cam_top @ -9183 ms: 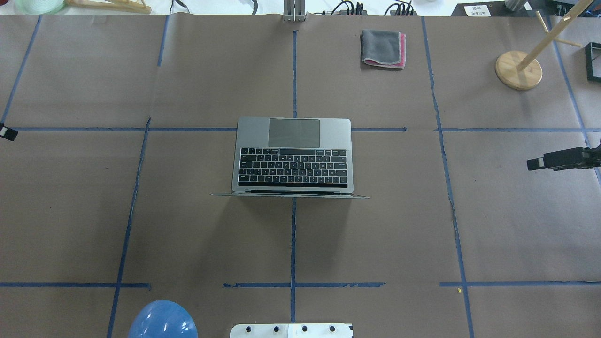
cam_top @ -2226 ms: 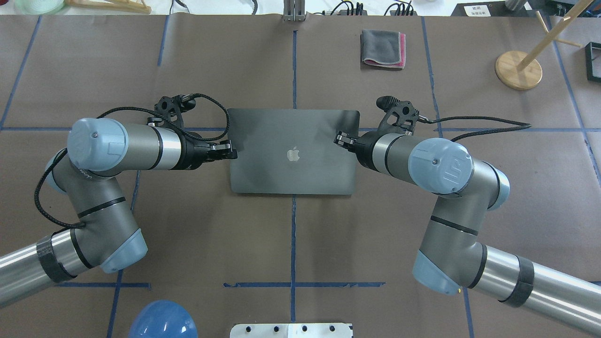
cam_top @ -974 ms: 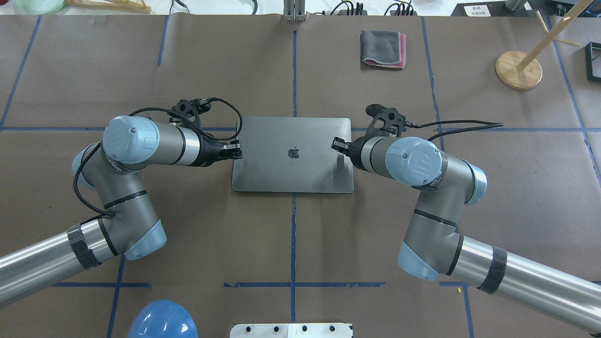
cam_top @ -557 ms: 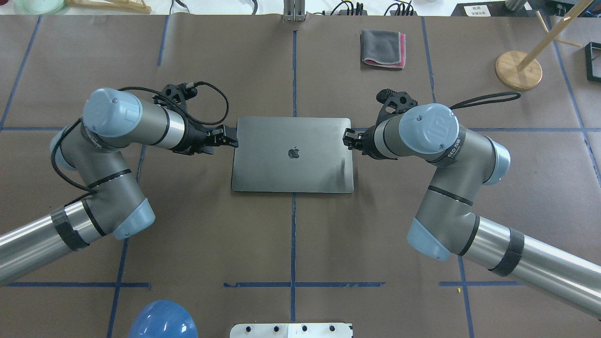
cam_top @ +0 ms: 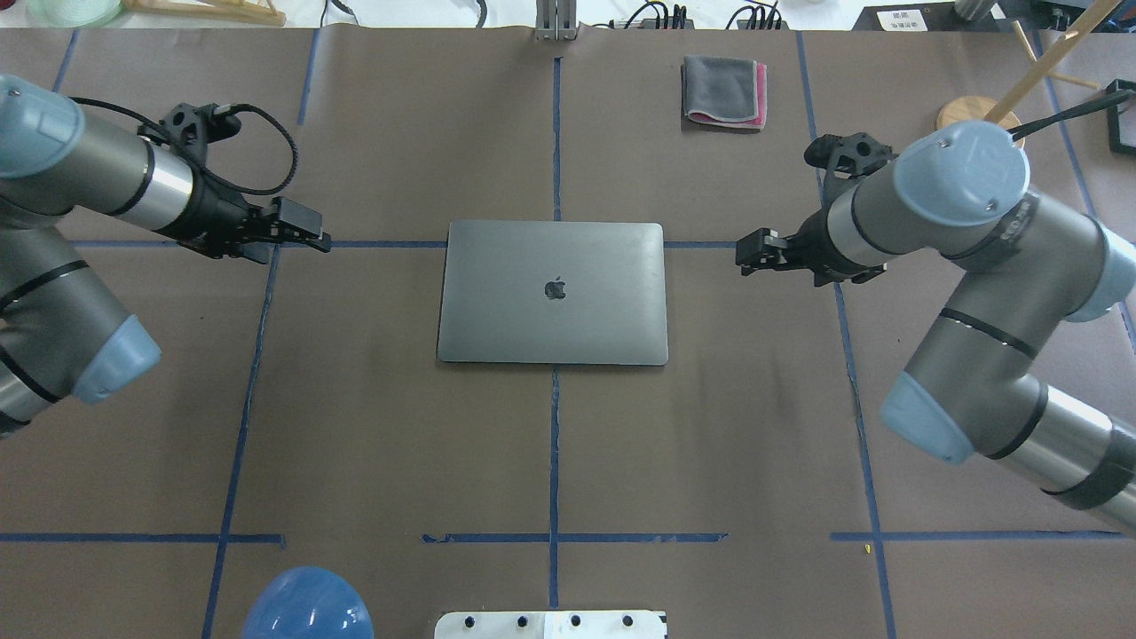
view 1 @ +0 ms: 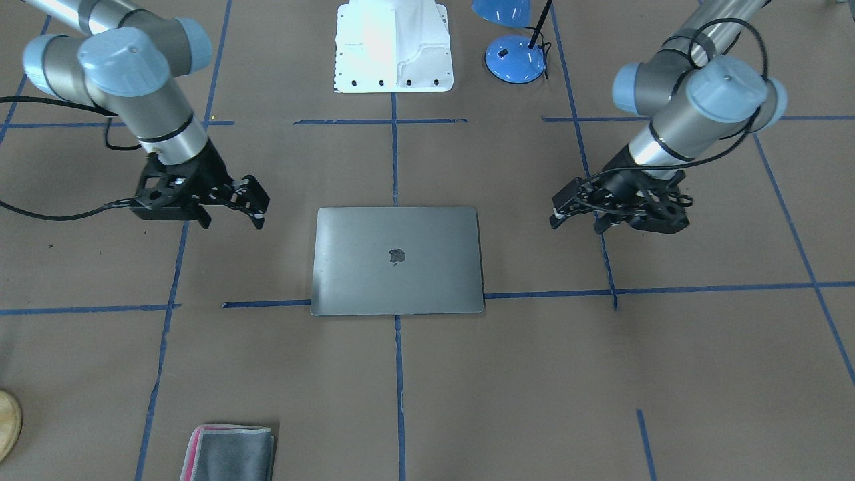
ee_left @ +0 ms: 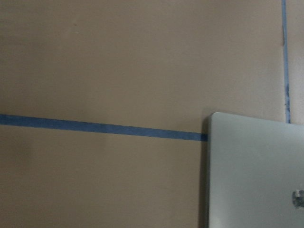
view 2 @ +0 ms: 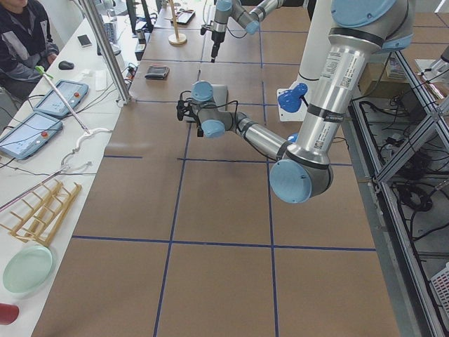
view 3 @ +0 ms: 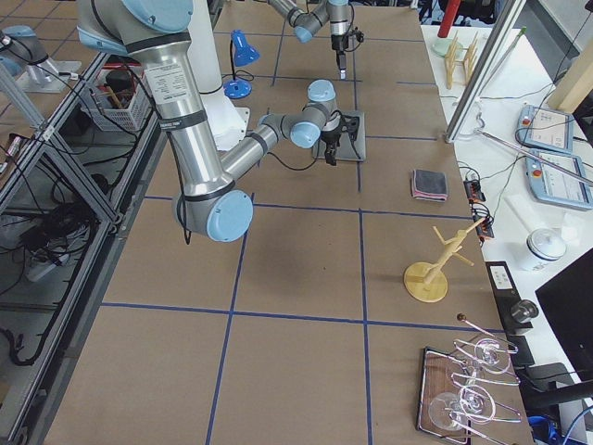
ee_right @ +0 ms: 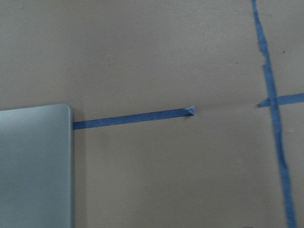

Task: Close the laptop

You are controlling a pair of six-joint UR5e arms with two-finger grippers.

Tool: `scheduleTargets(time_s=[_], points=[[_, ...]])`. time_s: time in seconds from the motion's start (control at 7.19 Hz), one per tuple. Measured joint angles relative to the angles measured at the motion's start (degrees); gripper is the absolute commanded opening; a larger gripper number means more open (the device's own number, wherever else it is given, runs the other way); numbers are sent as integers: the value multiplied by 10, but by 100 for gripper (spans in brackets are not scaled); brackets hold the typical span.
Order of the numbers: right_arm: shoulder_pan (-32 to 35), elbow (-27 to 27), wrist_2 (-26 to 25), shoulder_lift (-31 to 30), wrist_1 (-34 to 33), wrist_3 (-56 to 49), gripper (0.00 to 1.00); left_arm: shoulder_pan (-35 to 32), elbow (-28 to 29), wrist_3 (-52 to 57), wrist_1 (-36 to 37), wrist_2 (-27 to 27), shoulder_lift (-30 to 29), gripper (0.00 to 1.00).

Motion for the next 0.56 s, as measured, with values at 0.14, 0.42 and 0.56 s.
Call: scheduleTargets(time_s=[0.14,0.42,0.56], points=[[43,22,38,-43,-14,-74,100,-45,-5,75,6,-30,42,100],[137,44,97,-122,-42,-251,100,-130,-8,241,58,-64,96,100],[182,46,113,-153,-58,-342,100,-178,-9,354,123,-69,109,100]])
